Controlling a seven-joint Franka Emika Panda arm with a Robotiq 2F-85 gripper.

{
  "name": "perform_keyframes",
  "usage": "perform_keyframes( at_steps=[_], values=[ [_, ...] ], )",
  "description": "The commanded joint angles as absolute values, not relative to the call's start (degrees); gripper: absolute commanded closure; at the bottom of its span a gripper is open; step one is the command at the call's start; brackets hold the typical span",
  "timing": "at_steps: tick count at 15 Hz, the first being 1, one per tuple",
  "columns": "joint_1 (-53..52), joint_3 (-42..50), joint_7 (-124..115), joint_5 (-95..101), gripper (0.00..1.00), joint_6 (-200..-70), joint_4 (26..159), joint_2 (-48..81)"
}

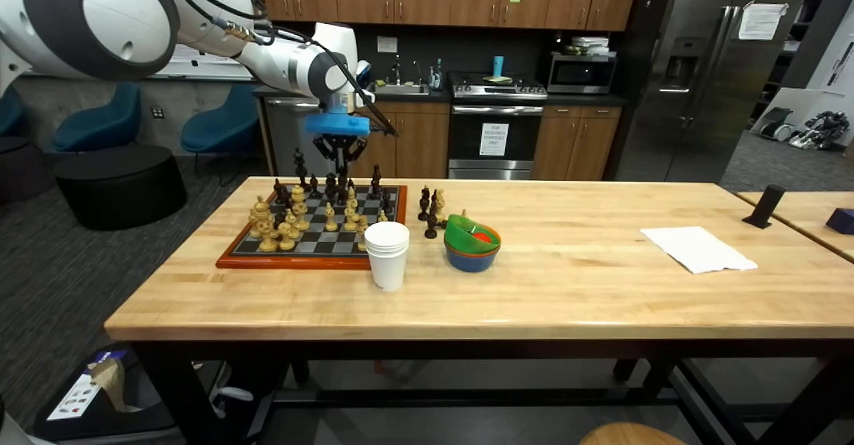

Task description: Pick up one black chess piece at the top of the chess board and move it to the center

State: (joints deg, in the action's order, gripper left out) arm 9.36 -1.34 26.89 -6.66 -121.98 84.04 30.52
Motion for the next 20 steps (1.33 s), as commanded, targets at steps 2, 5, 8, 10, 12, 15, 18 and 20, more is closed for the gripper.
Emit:
perform_keyframes(
  at_steps=[2,5,8,10,12,15,18,20],
  values=[
    [9.8,-2.2,27.47,-6.89,0.95,-122.32,85.67,26.99],
    [9.48,-1.89,27.09,-6.32,0.95,-122.23,86.68,24.52],
    [9.52,-1.66,26.81,-6.62,0.95,-121.56,89.08,20.79],
    [9.44,-1.52,26.72,-6.8,0.95,-120.79,91.14,18.29],
    [9.29,-1.54,26.81,-7.39,0.95,-119.64,93.86,15.52],
    [8.91,-1.41,27.09,-7.87,0.95,-117.91,97.35,12.45],
    [8.52,-1.29,27.65,-8.89,0.95,-116.83,100.2,10.42],
    [8.16,-1.2,27.88,-9.46,0.95,-116.77,101.48,9.92]
  ],
)
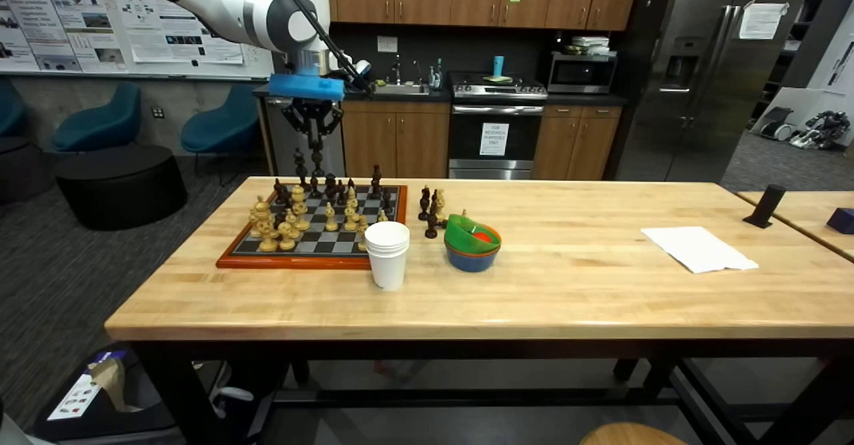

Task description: Pick up one black chess piece at the top of the chess board and move it to the center

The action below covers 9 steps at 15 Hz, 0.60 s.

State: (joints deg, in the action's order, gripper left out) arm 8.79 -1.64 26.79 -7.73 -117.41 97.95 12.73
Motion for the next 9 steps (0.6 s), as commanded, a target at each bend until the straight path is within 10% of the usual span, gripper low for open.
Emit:
perform_keyframes(
  at_steps=[1,9],
  values=[
    [8.01,-1.18,28.0,-9.85,0.95,-116.67,101.95,9.82],
    [7.01,-1.21,28.94,-9.51,0.95,-117.88,102.55,11.65]
  ],
)
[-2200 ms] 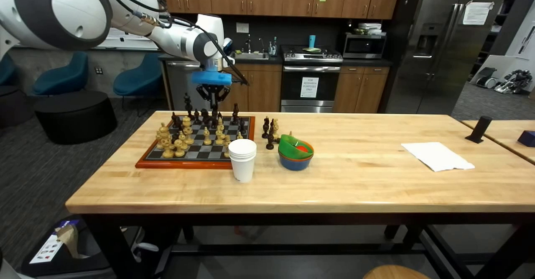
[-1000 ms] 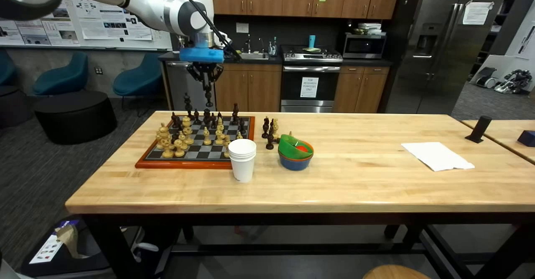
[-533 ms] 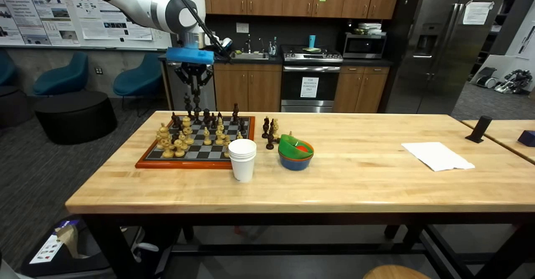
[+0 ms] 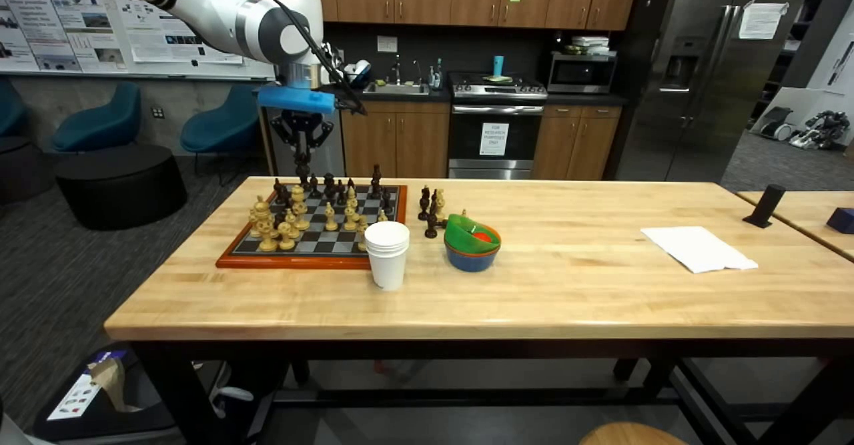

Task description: Pick up one black chess piece at the top of the chess board and move it to the center

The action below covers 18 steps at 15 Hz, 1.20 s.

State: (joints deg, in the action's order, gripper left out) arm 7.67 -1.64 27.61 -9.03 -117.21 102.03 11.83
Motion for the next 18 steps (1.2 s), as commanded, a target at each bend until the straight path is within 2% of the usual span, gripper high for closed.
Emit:
perform_keyframes(
  at_steps=[1,18],
  values=[
    [6.96,-1.25,29.23,-9.55,0.95,-118.18,102.31,12.09],
    [7.3,-1.99,33.32,-8.42,0.95,-121.01,95.24,21.56]
  ],
)
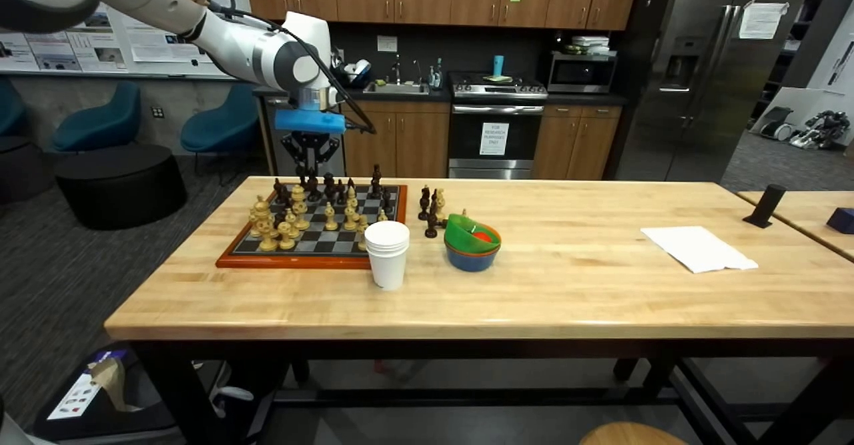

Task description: Pick up one black chess piece at the top of the chess board and move it to the center

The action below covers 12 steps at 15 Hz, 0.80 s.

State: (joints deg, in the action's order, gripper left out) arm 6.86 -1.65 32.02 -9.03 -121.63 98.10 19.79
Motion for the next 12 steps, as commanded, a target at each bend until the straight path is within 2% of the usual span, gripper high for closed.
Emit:
perform_keyframes(
  at_steps=[1,12],
  values=[
    [7.32,-1.96,33.46,-8.19,0.95,-120.72,94.69,22.02],
    [7.96,-2.05,34.93,-5.15,0.95,-119.66,91.38,24.77]
  ],
)
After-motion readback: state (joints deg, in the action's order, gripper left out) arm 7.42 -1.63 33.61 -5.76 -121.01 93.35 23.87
